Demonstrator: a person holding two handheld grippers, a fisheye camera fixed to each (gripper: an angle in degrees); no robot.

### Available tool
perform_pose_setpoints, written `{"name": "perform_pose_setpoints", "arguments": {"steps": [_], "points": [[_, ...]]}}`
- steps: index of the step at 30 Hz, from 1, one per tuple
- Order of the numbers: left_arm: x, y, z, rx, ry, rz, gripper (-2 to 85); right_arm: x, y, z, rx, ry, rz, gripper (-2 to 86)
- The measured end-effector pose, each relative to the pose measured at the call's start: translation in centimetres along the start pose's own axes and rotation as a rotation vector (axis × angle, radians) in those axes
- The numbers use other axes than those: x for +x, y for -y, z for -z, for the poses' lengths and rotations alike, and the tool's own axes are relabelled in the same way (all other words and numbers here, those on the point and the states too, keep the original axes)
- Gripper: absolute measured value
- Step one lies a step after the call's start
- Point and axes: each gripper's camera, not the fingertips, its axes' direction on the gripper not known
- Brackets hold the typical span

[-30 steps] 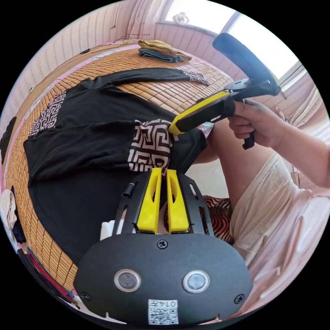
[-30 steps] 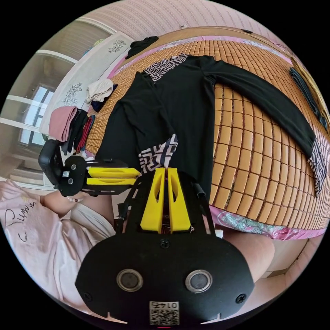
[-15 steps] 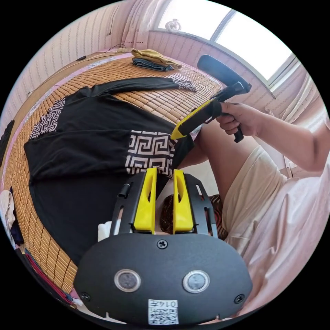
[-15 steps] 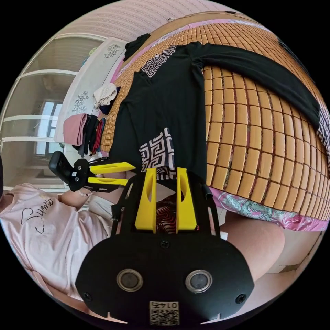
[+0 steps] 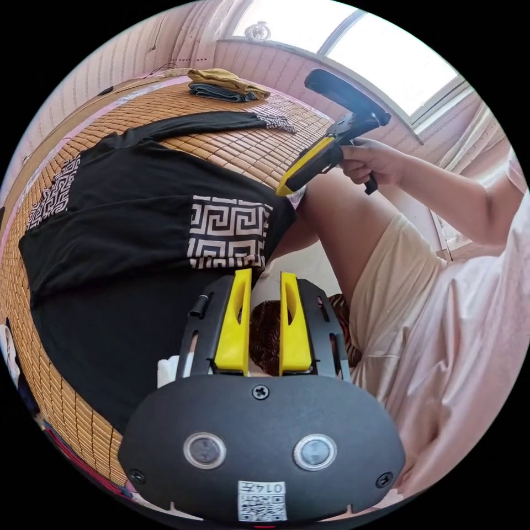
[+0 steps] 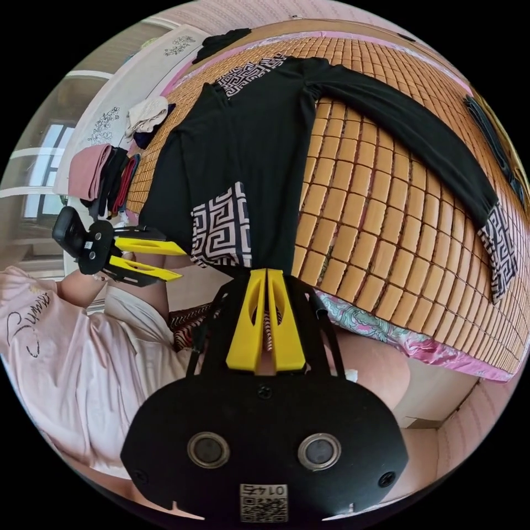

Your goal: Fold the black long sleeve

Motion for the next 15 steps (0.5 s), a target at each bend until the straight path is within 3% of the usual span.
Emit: {"name": "perform_pose_setpoints", "arguments": {"steps": [3, 6, 10, 15], "points": [[-1.7, -0.3, 0.3, 0.068, 0.013, 0.056, 7.1, -1.0, 0.0, 0.9, 0.056, 0.069, 0.04, 4.7], [-2.2, 1.2, -0.9, 0.11, 0.001, 0.06, 6.0, -1.7, 0.6, -0.4, 0.008, 0.014, 0.024, 5.9], [-2.1, 3.9, -5.2, -0.028, 0.128, 0.082, 2.9, -1.8, 0.0, -0.8, -0.003, -0.019, -0.009, 3.1], [-4.0, 3.8, -5.1, 0.019, 0.006, 0.112, 0.7, -2.1, -1.6, 0.9, -0.022, 0.009, 0.03, 1.2]]}}
